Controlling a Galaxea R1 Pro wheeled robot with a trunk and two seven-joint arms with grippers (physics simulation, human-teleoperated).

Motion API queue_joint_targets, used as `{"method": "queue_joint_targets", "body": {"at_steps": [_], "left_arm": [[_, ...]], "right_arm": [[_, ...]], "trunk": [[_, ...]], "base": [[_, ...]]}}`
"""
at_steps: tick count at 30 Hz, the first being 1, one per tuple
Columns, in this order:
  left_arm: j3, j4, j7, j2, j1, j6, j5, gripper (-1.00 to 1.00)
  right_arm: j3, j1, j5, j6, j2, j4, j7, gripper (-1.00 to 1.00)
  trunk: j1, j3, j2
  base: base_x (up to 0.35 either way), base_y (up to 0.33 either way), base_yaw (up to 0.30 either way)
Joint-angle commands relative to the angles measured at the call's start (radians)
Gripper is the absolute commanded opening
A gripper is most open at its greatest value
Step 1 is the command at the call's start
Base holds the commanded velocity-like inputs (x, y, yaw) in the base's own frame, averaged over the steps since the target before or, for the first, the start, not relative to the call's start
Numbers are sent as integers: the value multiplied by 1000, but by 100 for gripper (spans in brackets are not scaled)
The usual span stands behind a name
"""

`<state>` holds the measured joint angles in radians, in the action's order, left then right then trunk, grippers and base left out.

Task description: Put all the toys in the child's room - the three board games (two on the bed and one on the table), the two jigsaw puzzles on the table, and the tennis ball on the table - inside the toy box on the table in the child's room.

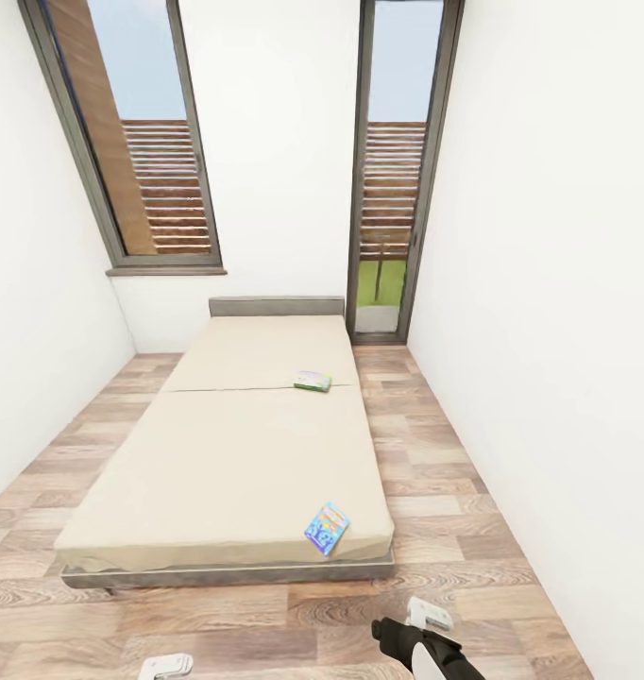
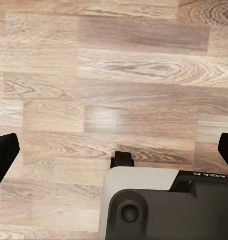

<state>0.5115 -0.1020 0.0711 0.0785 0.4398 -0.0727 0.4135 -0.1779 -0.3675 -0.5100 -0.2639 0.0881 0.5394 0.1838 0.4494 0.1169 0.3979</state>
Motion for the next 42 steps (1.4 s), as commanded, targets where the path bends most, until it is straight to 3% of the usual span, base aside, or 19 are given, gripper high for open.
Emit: {"method": "queue_joint_targets", "body": {"at_steps": [1,30,38,42], "left_arm": [[9,-2,6,0,0,-6,8,100],[15,-5,7,2,1,-11,-1,100],[26,-14,6,9,8,-39,-11,100],[27,-20,6,12,14,-69,-12,100]], "right_arm": [[-6,-1,-10,-3,-1,2,9,100],[-6,-1,-10,-2,-1,2,9,100],[-6,-1,-10,-2,-1,2,9,100],[-6,-1,-10,-1,-1,2,9,100]], "trunk": [[1,2,2],[1,2,2],[1,2,2],[16,15,30]], "base": [[-2,18,-1],[-91,62,0],[-3,1,0],[0,0,0]]}}
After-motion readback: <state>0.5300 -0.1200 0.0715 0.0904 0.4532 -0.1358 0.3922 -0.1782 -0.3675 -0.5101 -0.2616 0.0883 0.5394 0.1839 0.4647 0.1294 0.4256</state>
